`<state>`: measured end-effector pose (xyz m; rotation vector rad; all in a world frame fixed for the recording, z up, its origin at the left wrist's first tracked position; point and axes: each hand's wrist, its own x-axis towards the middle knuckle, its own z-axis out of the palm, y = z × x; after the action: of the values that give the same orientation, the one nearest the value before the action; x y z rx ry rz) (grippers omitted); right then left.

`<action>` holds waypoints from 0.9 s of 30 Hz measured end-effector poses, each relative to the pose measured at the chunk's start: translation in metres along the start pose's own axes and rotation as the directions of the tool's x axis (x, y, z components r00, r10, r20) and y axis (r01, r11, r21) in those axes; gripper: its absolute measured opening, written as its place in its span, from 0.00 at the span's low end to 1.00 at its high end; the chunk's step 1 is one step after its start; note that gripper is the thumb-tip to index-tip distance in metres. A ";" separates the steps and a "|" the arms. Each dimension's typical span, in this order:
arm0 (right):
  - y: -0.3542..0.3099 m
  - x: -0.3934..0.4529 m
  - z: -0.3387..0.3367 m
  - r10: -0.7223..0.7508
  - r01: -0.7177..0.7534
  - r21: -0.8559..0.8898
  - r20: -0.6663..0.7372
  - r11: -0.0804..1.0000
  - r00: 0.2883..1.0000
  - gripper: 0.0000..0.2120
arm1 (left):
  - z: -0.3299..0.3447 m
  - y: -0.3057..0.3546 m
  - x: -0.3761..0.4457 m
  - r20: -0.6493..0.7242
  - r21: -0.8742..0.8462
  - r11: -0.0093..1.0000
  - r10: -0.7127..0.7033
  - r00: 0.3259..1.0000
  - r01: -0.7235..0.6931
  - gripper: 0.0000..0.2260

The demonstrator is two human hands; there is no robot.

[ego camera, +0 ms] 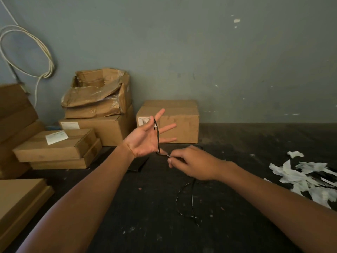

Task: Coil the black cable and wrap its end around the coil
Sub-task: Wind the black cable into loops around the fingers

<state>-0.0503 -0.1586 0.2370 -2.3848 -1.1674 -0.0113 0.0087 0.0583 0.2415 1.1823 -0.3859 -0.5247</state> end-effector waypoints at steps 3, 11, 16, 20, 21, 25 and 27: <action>0.000 0.005 -0.022 0.015 -0.015 0.029 -0.025 0.999 1.000 0.08 | -0.001 -0.009 -0.003 0.051 0.062 0.995 -0.084 0.995 0.081 0.20; 0.002 0.031 -0.089 0.020 -0.032 -0.214 -0.055 0.976 0.998 0.04 | 0.014 -0.023 -0.010 0.243 0.313 0.895 -0.400 0.884 0.319 0.25; 0.011 0.032 -0.109 -0.019 -0.007 -0.193 -0.132 0.981 0.991 0.03 | 0.027 -0.026 -0.018 0.423 0.240 0.919 -0.389 0.819 0.313 0.23; 0.016 0.029 -0.107 -0.026 0.010 -0.103 -0.155 0.995 0.988 0.04 | 0.038 -0.025 -0.021 0.522 0.160 0.943 -0.331 0.786 0.291 0.24; 0.017 0.029 -0.108 -0.027 0.013 -0.085 -0.170 0.996 0.985 0.04 | 0.040 -0.025 -0.021 0.535 0.132 0.948 -0.313 0.785 0.288 0.24; 0.026 0.029 -0.108 -0.017 0.014 -0.021 -0.187 1.000 0.982 0.04 | 0.045 -0.027 -0.023 0.567 0.105 0.953 -0.293 0.770 0.285 0.23; 0.028 0.028 -0.103 -0.011 0.011 -0.001 -0.172 1.000 0.985 0.04 | 0.049 -0.028 -0.022 0.587 0.149 0.947 -0.315 0.746 0.284 0.24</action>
<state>0.0090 -0.1959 0.3228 -2.3250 -1.0995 -0.2167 -0.0416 0.0256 0.2312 1.1083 -0.7673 -1.2001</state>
